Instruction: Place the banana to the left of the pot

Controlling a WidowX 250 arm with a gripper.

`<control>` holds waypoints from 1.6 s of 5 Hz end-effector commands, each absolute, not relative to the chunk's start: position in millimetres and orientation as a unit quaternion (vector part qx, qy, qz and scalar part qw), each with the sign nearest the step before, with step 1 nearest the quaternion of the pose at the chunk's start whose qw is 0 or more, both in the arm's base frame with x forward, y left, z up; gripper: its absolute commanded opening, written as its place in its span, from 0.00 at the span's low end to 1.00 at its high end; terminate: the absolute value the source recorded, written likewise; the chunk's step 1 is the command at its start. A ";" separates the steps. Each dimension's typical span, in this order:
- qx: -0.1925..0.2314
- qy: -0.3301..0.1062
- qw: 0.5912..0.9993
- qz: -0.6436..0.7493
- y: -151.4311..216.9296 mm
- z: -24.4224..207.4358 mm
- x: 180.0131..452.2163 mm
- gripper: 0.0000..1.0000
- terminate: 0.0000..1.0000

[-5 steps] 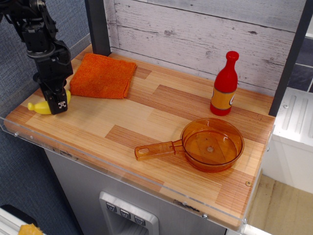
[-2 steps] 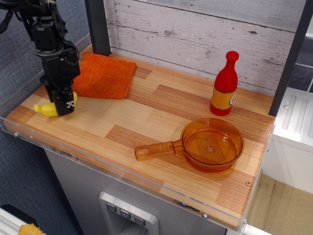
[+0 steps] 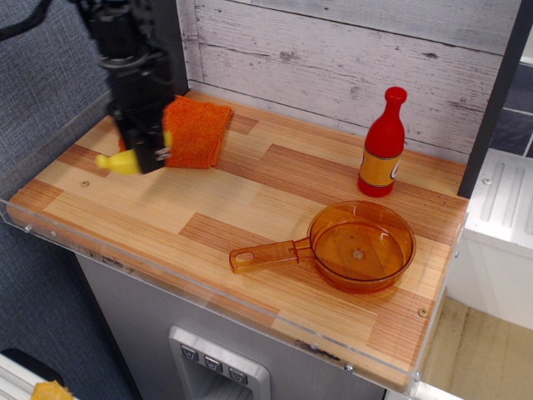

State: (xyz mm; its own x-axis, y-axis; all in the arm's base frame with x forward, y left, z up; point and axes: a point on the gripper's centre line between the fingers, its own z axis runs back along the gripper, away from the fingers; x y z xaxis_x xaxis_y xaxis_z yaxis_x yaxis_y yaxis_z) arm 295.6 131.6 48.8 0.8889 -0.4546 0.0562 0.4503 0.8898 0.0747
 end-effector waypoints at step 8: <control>0.027 -0.017 0.945 -0.326 4.6 27.1 352.5 1.00 0.00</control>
